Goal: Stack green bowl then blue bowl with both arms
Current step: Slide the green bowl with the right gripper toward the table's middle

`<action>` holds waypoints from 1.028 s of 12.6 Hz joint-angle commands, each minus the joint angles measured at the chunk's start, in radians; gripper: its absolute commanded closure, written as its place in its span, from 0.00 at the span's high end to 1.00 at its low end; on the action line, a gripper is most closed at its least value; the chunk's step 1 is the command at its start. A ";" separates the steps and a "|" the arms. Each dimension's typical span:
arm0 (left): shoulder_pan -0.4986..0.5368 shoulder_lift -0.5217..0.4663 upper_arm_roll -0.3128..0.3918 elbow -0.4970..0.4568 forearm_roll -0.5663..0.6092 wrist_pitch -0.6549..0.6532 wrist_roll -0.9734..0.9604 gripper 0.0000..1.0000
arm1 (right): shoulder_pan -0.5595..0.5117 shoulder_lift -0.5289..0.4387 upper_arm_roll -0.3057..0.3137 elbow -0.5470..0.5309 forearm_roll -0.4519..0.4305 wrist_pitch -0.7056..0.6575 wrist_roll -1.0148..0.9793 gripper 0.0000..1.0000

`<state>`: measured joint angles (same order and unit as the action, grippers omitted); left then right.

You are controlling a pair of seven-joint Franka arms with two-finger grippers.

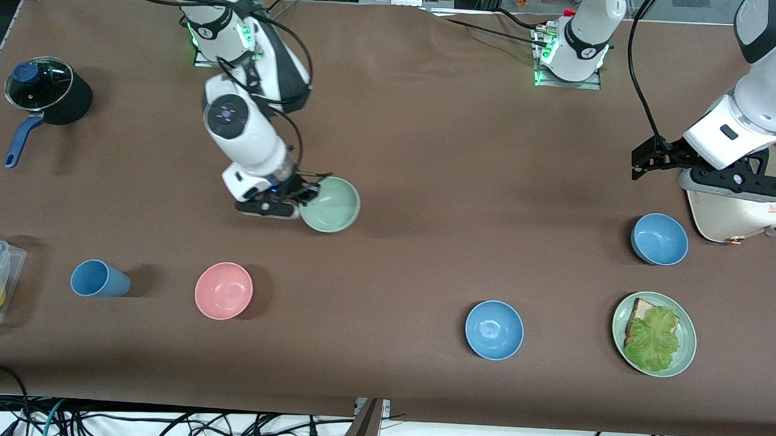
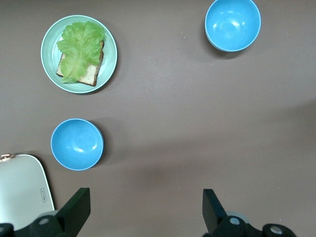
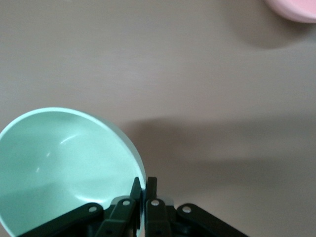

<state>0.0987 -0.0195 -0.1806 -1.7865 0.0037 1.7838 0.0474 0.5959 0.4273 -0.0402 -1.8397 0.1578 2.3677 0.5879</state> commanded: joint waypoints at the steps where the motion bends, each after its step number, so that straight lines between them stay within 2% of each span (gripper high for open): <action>1: 0.006 -0.005 -0.005 -0.002 0.001 0.002 0.003 1.00 | 0.074 0.197 -0.004 0.224 0.016 -0.019 0.134 0.00; 5: 0.006 -0.005 -0.005 -0.002 0.001 0.002 0.003 1.00 | 0.171 0.332 -0.006 0.381 0.012 0.001 0.326 0.00; 9: 0.006 -0.005 -0.005 -0.002 0.001 0.002 0.003 1.00 | 0.205 0.373 -0.006 0.384 0.014 0.083 0.391 0.00; 12: 0.007 -0.005 -0.005 -0.002 0.001 0.002 0.003 1.00 | 0.211 0.378 -0.006 0.384 0.011 0.093 0.399 0.00; 13: 0.006 -0.005 -0.005 -0.002 0.001 0.002 0.003 1.00 | 0.211 0.378 -0.006 0.384 0.014 0.094 0.398 0.43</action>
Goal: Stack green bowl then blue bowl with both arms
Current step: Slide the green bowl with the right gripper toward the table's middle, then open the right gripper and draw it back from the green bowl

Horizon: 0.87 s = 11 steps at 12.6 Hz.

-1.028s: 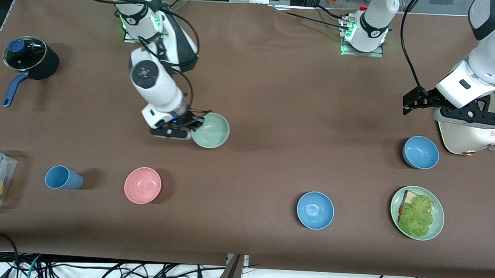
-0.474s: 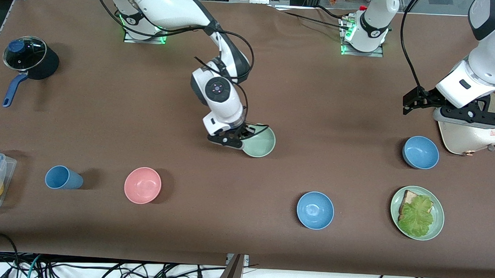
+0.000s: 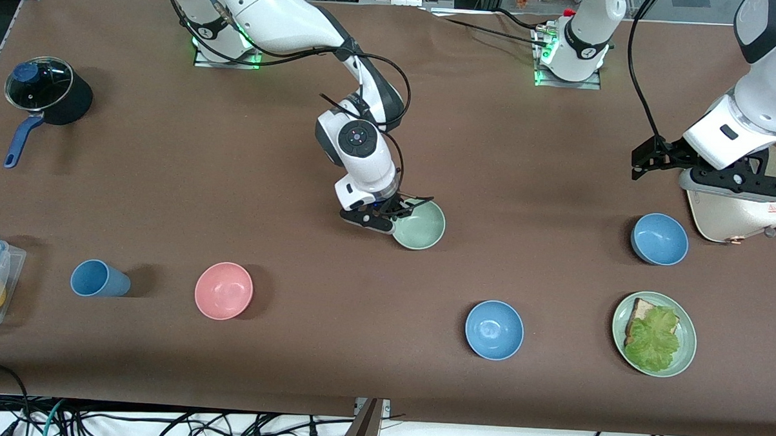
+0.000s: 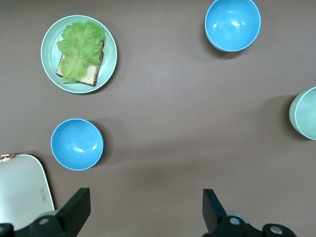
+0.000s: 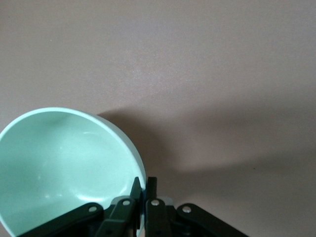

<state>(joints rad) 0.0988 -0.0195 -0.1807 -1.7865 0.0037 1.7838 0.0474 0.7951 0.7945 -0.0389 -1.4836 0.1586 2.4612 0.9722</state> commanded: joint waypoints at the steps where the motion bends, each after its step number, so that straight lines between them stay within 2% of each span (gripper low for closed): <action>1: 0.007 -0.005 -0.005 -0.002 0.001 0.002 0.003 1.00 | 0.012 0.006 -0.007 0.028 0.012 -0.001 0.014 0.89; 2: 0.006 -0.005 -0.005 -0.002 0.001 0.002 0.003 1.00 | 0.010 0.000 -0.010 0.028 0.012 -0.005 0.008 0.99; 3: 0.007 -0.005 -0.005 -0.002 0.001 0.002 0.003 1.00 | 0.007 -0.014 -0.015 0.028 0.010 -0.013 0.002 0.99; 5: 0.007 -0.005 -0.005 -0.002 0.001 0.002 0.003 1.00 | -0.014 -0.062 -0.042 0.031 0.001 -0.126 -0.021 0.99; 8: 0.007 -0.005 -0.005 -0.002 0.001 0.002 0.003 1.00 | -0.036 -0.150 -0.096 0.029 0.001 -0.267 -0.165 0.99; 11: 0.010 -0.005 -0.003 -0.002 0.001 0.002 0.006 1.00 | -0.085 -0.222 -0.110 0.029 0.001 -0.381 -0.263 0.99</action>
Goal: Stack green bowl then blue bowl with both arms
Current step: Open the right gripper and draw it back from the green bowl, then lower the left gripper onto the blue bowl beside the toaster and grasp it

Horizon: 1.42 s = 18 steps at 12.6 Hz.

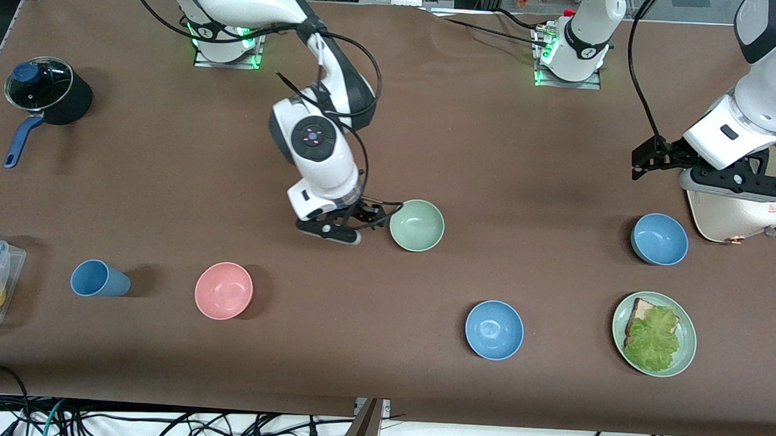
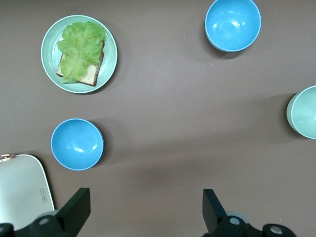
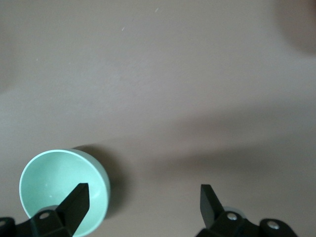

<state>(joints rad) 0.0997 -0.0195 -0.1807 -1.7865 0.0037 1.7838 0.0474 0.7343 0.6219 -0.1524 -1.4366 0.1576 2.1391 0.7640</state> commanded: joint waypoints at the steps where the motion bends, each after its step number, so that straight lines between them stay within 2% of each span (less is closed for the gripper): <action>1: 0.011 0.009 0.006 -0.002 0.001 0.003 0.014 1.00 | -0.050 -0.072 0.001 -0.021 0.002 -0.095 -0.112 0.99; 4: 0.055 0.042 0.020 -0.001 -0.004 0.012 0.020 1.00 | -0.113 -0.172 -0.077 -0.047 0.010 -0.238 -0.306 0.99; 6: 0.096 0.084 0.020 0.036 -0.001 0.013 0.023 1.00 | -0.115 -0.258 -0.152 -0.099 0.010 -0.289 -0.431 0.99; 8: 0.149 0.150 0.021 0.081 0.009 0.016 0.086 1.00 | -0.116 -0.297 -0.218 -0.105 0.010 -0.365 -0.549 0.99; 9: 0.196 0.189 0.020 0.104 -0.002 0.016 0.151 1.00 | -0.116 -0.307 -0.231 -0.103 0.010 -0.384 -0.575 0.99; 11: 0.228 0.257 0.020 0.124 0.002 0.049 0.221 1.00 | -0.116 -0.310 -0.246 -0.103 0.008 -0.396 -0.578 0.99; 15: 0.319 0.424 0.020 0.108 -0.002 0.261 0.431 1.00 | -0.116 -0.320 -0.248 -0.105 0.002 -0.400 -0.578 0.99; 18: 0.356 0.532 0.021 0.105 0.013 0.372 0.463 1.00 | -0.116 -0.320 -0.248 -0.105 0.000 -0.410 -0.580 0.99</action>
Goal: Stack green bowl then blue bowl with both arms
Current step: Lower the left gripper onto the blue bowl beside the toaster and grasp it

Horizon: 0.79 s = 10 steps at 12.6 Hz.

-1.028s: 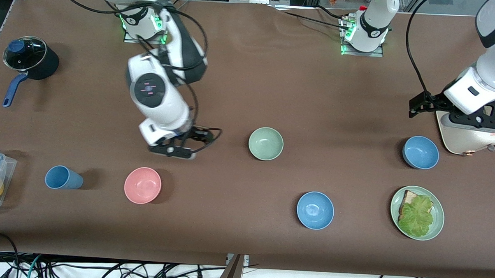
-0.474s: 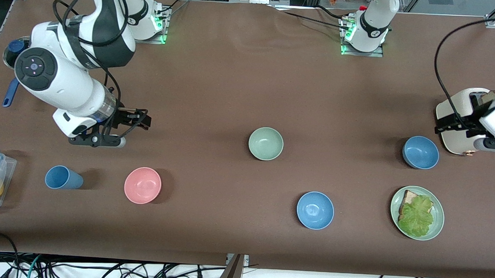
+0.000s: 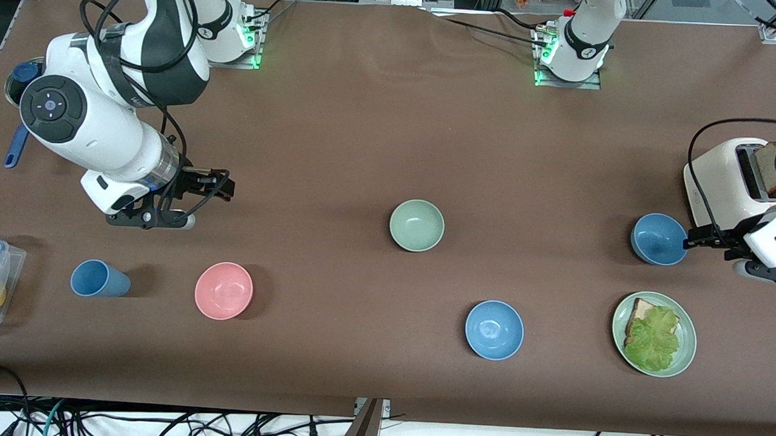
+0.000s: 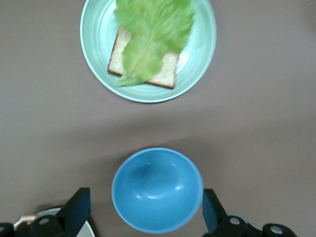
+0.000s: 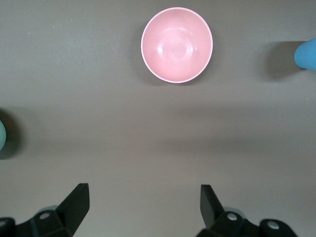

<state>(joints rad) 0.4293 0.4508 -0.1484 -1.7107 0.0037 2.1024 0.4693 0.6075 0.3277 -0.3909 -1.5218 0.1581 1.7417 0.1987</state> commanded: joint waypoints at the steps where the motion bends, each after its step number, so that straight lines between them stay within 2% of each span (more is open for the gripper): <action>1: 0.045 0.090 -0.011 0.029 0.012 0.101 0.092 1.00 | 0.011 -0.025 -0.009 -0.020 0.000 -0.013 -0.016 0.99; 5: 0.082 0.135 -0.011 -0.027 0.012 0.125 0.205 0.99 | 0.011 -0.025 -0.011 -0.018 -0.002 -0.014 -0.027 0.99; 9: 0.092 0.176 -0.011 -0.027 0.012 0.126 0.293 0.95 | 0.011 -0.021 -0.009 -0.015 -0.002 -0.013 -0.025 0.99; 10: 0.094 0.186 -0.011 -0.026 0.012 0.128 0.328 0.71 | 0.012 -0.019 -0.008 -0.015 -0.002 -0.013 -0.025 0.99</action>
<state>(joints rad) 0.5032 0.6235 -0.1484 -1.7322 0.0038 2.2187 0.7335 0.6081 0.3277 -0.3923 -1.5221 0.1580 1.7387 0.1866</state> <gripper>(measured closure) 0.040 0.004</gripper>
